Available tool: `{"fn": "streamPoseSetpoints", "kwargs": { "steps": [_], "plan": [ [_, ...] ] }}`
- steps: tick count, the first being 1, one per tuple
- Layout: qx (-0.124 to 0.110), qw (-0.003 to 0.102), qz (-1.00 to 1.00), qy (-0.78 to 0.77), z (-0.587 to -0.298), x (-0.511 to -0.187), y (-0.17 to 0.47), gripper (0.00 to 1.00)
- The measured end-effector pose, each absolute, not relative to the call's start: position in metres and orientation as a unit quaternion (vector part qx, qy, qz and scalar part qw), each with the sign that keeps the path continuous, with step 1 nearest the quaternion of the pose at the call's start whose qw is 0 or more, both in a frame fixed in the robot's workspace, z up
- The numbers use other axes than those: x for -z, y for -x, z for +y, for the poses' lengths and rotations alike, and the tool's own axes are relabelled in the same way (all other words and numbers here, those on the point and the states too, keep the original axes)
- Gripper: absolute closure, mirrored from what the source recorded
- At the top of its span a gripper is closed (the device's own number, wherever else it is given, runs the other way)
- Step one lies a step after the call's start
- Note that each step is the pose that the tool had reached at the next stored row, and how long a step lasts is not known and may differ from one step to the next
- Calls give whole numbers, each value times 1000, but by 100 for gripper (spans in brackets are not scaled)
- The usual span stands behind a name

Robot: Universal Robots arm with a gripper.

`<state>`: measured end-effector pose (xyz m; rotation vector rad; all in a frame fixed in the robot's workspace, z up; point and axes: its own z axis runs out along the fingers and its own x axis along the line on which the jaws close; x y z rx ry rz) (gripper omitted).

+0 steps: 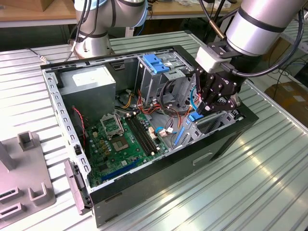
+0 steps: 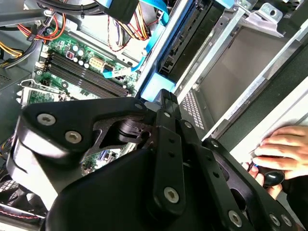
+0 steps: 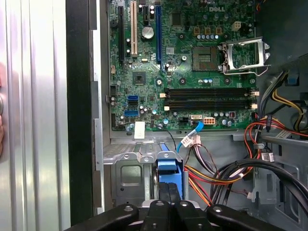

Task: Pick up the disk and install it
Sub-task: 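Insert the disk into the insertion slot, then insert the first disk wire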

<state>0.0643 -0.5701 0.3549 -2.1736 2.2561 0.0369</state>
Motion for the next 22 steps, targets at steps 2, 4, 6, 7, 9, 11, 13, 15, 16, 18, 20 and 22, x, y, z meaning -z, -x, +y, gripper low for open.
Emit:
{"fn": "streamPoseSetpoints", "kwargs": {
  "steps": [2, 4, 6, 7, 9, 11, 13, 15, 16, 18, 20, 22],
  "plan": [
    [-12, 4, 720, 694, -570, -355, -64, 89],
    [-12, 4, 720, 694, -570, -355, -64, 89],
    [-12, 4, 720, 694, -570, -355, -64, 89],
    [-12, 4, 720, 694, -570, -355, -64, 89],
    [-12, 4, 720, 694, -570, -355, -64, 89],
    [-12, 4, 720, 694, -570, -355, -64, 89],
    [-12, 4, 720, 694, -570, -355, -66, 89],
    [-12, 4, 720, 694, -570, -355, -67, 89],
    [-12, 4, 720, 694, -570, -354, -69, 89],
    [-12, 4, 720, 694, -570, -354, -72, 89],
    [-12, 4, 720, 694, -570, -354, -76, 89],
    [-12, 4, 720, 694, -570, -354, -80, 89]
  ]
}}
